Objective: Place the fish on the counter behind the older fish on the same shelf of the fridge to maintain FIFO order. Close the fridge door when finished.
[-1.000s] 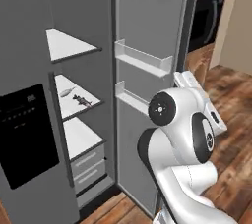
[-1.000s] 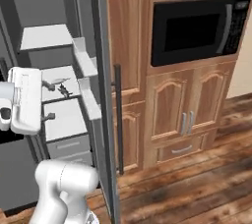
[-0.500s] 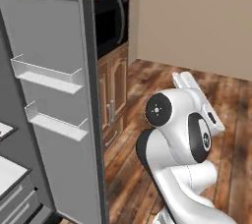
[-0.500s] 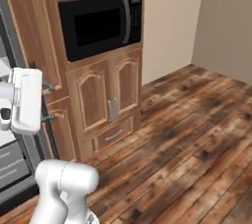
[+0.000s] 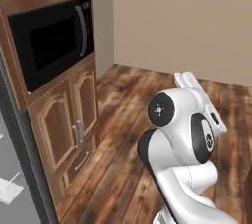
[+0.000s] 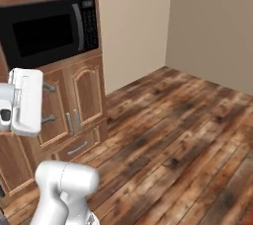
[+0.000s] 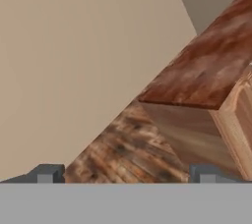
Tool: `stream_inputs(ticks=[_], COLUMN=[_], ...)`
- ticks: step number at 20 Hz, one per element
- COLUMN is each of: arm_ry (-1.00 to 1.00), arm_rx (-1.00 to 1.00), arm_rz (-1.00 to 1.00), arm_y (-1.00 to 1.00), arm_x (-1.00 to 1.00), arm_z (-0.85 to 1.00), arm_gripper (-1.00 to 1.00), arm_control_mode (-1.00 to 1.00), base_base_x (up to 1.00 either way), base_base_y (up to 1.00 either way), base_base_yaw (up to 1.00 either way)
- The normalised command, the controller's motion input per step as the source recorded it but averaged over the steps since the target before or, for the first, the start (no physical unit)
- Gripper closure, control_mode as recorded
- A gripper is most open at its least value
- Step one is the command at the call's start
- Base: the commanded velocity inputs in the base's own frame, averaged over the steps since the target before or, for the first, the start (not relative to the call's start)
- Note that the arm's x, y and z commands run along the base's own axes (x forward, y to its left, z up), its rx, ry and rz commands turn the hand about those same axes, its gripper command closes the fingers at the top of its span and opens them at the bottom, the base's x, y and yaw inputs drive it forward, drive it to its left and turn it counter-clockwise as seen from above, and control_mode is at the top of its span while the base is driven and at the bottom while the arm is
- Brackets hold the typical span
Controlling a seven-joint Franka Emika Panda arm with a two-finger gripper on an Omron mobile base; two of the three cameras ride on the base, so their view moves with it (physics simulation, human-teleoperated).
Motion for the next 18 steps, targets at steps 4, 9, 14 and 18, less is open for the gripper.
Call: stream_inputs(ticks=[4,9,14,18], arm_ry=[0.0,0.0,0.0,0.0], arm_rx=[0.0,0.0,0.0,0.0], arm_rz=[0.0,0.0,0.0,0.0], arm_y=[0.0,0.0,0.0,0.0], arm_x=[0.0,0.0,0.0,0.0], arm_z=[0.0,0.0,0.0,0.0], arm_gripper=[-1.0,-1.0,-1.0,-1.0], arm_control_mode=[1.0,1.0,1.0,1.0], base_base_x=[0.95,0.47,0.63,0.83], base_base_y=[0.0,0.02,-0.02,-0.41], base_base_yaw=[0.16,0.65,0.84,0.71])
